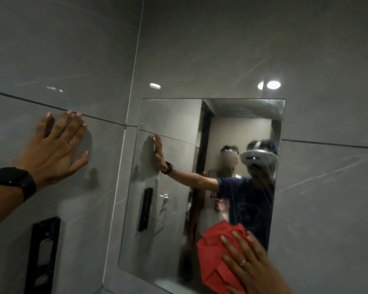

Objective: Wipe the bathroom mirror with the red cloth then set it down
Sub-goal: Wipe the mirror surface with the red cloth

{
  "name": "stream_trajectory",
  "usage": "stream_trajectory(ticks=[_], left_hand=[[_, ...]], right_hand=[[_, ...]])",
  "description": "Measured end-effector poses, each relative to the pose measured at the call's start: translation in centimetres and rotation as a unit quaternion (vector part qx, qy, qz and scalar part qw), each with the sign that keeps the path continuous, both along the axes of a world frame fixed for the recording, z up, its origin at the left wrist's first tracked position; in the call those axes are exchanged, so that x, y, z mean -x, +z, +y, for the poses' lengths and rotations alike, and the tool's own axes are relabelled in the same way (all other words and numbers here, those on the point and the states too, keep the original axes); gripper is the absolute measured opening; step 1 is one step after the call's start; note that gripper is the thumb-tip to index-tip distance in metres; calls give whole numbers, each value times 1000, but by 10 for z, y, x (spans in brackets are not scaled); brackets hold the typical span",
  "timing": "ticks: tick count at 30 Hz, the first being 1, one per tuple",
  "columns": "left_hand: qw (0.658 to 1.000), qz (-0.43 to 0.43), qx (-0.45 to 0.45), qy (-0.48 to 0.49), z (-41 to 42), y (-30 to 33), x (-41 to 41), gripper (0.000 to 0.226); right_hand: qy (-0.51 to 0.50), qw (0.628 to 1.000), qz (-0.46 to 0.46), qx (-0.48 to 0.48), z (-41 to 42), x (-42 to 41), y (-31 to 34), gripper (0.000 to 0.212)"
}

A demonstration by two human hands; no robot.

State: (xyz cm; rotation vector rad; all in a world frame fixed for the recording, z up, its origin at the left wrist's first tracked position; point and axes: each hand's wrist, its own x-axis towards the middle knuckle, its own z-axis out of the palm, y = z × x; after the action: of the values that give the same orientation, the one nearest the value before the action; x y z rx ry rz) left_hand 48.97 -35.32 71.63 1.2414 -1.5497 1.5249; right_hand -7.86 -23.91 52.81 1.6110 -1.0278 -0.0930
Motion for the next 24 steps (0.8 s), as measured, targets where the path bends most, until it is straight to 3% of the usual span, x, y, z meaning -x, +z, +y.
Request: stream_trajectory(ticks=[3, 8, 10, 13, 24], left_hand=[[1000, -2, 7, 9, -3, -1, -1, 87], [1000, 1, 10, 4, 0, 1, 2, 86], [1000, 7, 16, -4, 3, 1, 5, 84], [1000, 7, 15, -4, 11, 4, 13, 82], [996, 14, -56, 73, 31, 5, 13, 82]], right_hand=[[62, 984, -154, 70, 11, 14, 42, 73], [42, 893, -375, 245, 7, 6, 227, 100], [25, 887, -380, 263, 0, -11, 284, 104], [18, 905, -346, 247, -20, -39, 323, 109], [46, 941, -300, 148, -121, -214, 339, 108]])
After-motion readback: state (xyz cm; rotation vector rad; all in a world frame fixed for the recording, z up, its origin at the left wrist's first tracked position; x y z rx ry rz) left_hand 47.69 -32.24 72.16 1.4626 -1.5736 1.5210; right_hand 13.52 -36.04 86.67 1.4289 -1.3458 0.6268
